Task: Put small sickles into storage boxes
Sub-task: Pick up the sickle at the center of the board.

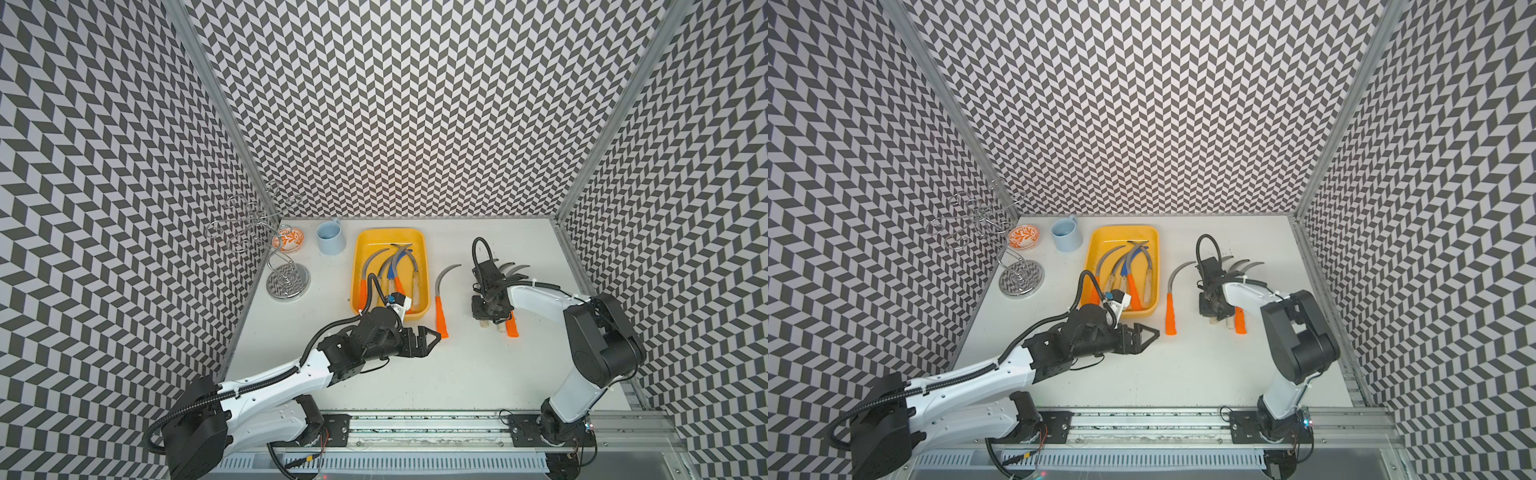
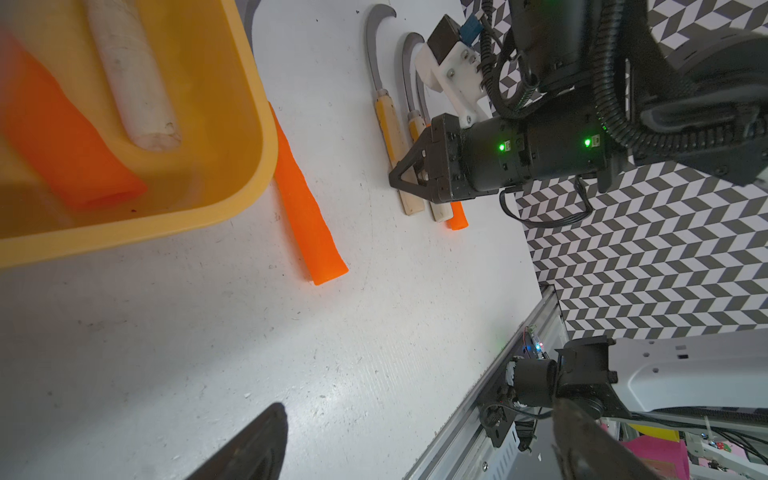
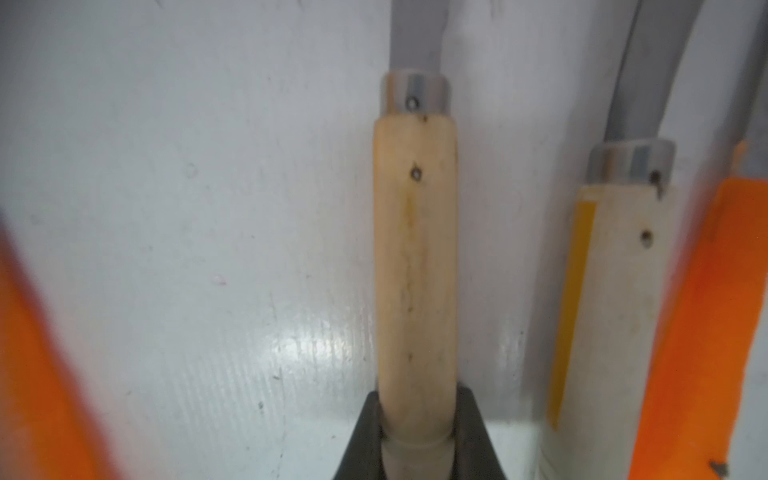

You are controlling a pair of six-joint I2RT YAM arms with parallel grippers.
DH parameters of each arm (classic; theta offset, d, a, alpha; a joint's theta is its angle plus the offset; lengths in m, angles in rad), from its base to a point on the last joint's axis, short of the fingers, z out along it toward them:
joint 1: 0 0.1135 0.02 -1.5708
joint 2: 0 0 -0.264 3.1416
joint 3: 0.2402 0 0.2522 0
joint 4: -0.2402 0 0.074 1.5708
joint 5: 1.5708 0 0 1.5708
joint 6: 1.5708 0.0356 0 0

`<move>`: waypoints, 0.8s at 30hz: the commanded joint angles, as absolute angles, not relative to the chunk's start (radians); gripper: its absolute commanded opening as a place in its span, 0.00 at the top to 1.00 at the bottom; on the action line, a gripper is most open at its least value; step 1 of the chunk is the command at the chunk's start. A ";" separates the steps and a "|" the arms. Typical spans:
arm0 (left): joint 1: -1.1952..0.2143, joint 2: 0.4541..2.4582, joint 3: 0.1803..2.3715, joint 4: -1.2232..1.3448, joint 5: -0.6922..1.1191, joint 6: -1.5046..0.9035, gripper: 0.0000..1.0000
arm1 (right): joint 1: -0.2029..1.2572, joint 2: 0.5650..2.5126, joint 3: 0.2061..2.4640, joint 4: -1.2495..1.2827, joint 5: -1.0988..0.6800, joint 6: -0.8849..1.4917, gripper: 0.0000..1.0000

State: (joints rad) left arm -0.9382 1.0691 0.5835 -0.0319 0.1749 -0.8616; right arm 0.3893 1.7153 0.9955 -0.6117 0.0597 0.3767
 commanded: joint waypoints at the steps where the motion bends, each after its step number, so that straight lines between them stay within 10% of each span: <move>1: -0.942 1.045 0.595 -0.047 0.150 -0.849 0.00 | 0.390 1.733 0.998 -0.608 0.035 0.377 0.97; 24: -0.771 1.012 0.728 -0.241 0.202 -0.729 0.00 | 0.439 1.644 1.149 -0.738 0.028 0.409 1.00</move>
State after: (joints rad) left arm -0.8078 1.0328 0.6865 -0.1913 0.1810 -0.7734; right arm 0.4202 1.6875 1.1038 -0.7147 0.0280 0.3939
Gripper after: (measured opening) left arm 0.996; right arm 0.228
